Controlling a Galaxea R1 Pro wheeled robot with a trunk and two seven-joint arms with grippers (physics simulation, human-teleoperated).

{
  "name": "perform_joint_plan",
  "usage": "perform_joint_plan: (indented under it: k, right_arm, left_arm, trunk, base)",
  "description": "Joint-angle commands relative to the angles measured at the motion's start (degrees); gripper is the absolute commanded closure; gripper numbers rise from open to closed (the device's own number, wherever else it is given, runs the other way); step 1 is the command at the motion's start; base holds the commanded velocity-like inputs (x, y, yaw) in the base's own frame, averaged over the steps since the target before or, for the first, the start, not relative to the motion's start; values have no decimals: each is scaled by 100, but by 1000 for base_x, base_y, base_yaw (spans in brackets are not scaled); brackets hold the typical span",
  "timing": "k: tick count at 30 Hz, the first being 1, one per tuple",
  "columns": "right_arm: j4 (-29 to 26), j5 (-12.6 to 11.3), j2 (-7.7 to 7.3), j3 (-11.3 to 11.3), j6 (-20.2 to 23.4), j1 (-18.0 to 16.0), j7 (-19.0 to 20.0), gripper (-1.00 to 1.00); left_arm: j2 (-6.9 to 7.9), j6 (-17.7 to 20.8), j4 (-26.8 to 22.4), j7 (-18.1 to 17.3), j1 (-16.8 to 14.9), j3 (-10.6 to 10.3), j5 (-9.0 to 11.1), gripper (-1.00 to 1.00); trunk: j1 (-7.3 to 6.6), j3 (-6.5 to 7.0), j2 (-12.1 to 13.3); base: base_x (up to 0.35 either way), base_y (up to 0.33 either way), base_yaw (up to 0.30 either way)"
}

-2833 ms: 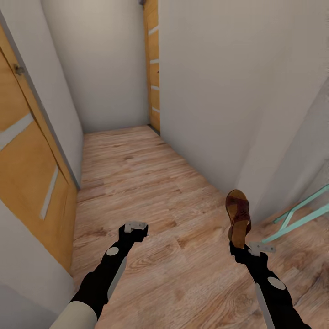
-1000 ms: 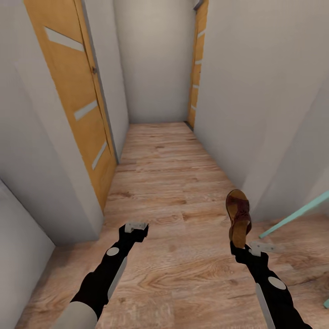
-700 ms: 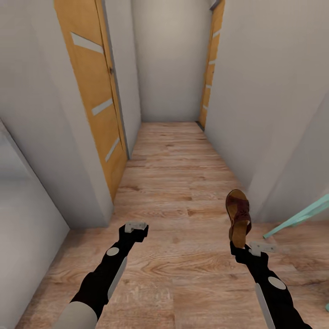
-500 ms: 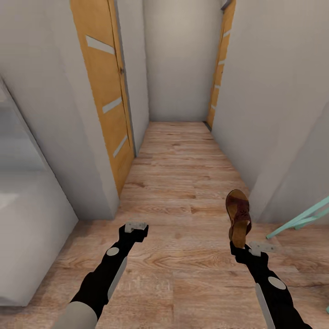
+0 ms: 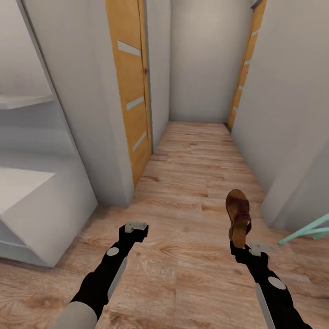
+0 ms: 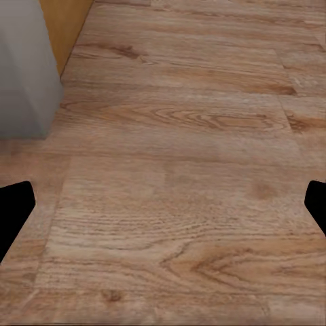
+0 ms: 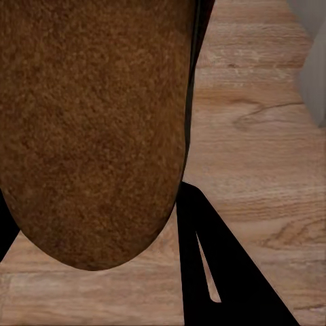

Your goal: Pick up the two gym shoes and the two sandals from the corridor floor and place them onto the hallstand (shoe rack) in the corridor, making sure they are on the rack and not on the floor. Arrange them so the two gym shoes are next to each other and the two sandals are next to each other.

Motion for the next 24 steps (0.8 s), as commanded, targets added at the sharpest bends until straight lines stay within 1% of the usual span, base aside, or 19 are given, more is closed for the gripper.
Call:
perform_joint_plan:
  k: [1,24]
  right_arm:
    - [-11,-10,-1,-3,38,-1,-3,100]
    - [-19,-10,-1,-3,38,1,-2,100]
  left_arm:
    - [-1,31,-10,3,-3,-4,-1,-100]
    - [-1,31,-13,3,-3,-4,-2,-100]
  trunk:
    - [-1,-1,-2]
    - [-1,128,-2]
  base:
    - [-18,-16,283]
    - [-2,-5,249]
